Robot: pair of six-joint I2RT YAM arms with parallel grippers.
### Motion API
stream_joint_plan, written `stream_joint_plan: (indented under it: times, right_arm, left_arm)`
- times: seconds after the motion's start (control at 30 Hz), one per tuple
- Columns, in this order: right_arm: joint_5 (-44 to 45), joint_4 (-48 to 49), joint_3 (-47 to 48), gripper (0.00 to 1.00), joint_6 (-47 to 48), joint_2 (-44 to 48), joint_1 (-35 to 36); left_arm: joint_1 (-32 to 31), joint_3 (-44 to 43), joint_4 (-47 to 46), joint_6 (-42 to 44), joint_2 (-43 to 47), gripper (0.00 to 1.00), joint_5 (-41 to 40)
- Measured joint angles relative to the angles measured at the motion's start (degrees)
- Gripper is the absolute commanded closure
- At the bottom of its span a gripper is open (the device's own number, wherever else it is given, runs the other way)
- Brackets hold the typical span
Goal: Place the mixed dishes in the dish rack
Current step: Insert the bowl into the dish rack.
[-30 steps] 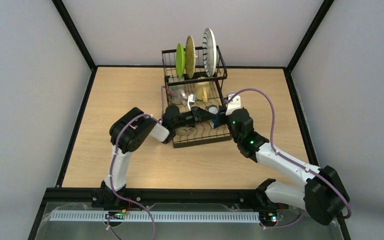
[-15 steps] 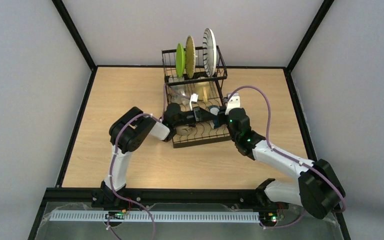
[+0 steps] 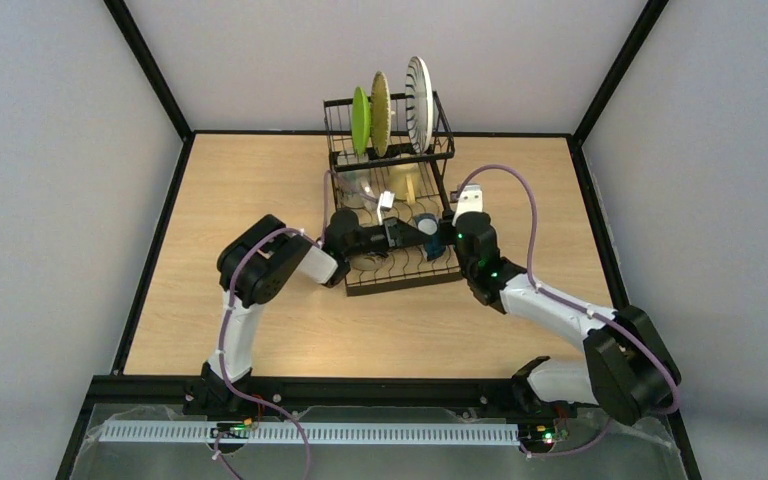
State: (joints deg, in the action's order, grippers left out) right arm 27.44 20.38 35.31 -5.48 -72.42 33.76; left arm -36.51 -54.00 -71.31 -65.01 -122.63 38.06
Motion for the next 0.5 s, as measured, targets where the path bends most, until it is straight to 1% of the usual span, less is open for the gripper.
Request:
stream_joint_plan:
  times: [0.27,0.33,0.37,0.43,0.5]
  right_arm:
    - [-0.48,0.33,0.66,0.22,-0.44,-2.64,-0.79]
    - [-0.87,0.33,0.7,0.22,-0.63,-3.32,-0.81]
    - [-1.01,0.33,0.74,0.22,-0.79,-3.61,-0.81]
    - [-1.36,0.35,0.94,0.22,-1.07,-4.33,-0.81]
    - [-1.64,0.35,1.05,0.22,-1.31,-4.98,-0.81]
  left_arm:
    - [-0.59,2.34,-2.45,-3.02,-0.02,0.99,0.61]
    - [-0.59,2.38,-2.45,-3.13,-0.02,0.95,0.44]
    - [-0.59,2.38,-2.45,-3.15,-0.02,0.9,0.42]
    - [-0.59,2.4,-2.43,-3.19,-0.02,0.7,0.35]
    - [-0.76,2.49,-2.19,-3.04,-0.02,0.58,0.04]
